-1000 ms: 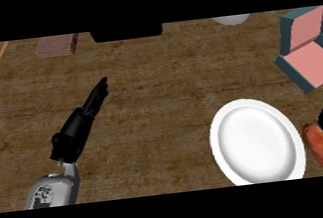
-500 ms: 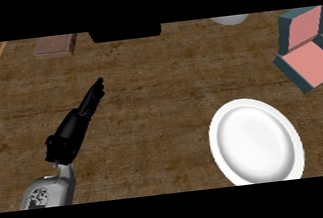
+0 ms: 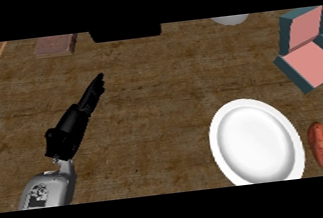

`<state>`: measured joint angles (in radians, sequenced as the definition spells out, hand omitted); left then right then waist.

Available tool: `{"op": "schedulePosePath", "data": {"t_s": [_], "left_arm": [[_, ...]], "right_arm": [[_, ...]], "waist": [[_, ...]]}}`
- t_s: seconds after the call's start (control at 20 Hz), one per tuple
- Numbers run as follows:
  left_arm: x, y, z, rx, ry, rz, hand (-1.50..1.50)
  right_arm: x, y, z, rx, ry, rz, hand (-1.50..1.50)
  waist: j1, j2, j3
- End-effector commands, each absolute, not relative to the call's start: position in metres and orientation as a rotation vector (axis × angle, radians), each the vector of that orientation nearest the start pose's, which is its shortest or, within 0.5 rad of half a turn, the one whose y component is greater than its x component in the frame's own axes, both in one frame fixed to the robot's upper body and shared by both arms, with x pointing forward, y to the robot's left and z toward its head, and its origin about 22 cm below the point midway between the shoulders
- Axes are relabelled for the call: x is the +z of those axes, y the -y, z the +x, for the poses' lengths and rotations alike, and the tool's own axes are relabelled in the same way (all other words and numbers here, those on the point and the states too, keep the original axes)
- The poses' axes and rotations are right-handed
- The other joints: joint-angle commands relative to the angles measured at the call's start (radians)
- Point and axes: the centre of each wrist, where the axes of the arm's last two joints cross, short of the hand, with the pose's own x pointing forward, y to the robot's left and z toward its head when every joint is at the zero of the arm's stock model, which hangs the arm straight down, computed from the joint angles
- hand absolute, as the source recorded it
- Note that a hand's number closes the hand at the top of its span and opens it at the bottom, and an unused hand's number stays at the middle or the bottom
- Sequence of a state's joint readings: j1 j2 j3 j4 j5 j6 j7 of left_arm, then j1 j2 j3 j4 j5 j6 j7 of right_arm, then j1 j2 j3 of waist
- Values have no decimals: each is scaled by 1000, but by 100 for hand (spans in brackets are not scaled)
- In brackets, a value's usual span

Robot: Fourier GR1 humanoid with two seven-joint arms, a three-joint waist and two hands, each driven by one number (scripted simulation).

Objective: Pick the lemon from the plate and place it in the cardboard box

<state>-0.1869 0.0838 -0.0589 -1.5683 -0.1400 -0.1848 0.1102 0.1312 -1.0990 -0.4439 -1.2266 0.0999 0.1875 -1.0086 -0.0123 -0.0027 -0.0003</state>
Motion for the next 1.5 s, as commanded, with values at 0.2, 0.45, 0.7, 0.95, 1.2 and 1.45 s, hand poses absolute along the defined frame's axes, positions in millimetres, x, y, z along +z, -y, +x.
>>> {"op": "schedulePosePath", "data": {"t_s": [0.2, 0.45, 0.7, 0.95, 1.2, 1.45], "left_arm": [[44, -200, 274, -465, 1593, -52, 0], [30, -207, 282, -473, 1600, -46, 0], [50, -196, 281, -460, 1602, -51, 0], [37, -196, 288, -475, 1606, -49, 0], [28, -186, 289, -463, 1612, -31, 0], [54, -189, 280, -487, 1613, -83, 0]], "right_arm": [[234, 554, 203, 1027, 1925, -765, 150], [245, 550, 231, 996, 1919, -753, 150], [242, 539, 263, 974, 1896, -720, 150], [236, 511, 303, 930, 1899, -741, 150], [238, 504, 329, 946, 1863, -831, 150], [208, 489, 355, 1035, 1801, -893, 150]], "waist": [[20, 3, 0], [25, 6, 0], [37, 7, 1], [35, 8, 0], [37, 10, 0], [55, 13, 2]]}}
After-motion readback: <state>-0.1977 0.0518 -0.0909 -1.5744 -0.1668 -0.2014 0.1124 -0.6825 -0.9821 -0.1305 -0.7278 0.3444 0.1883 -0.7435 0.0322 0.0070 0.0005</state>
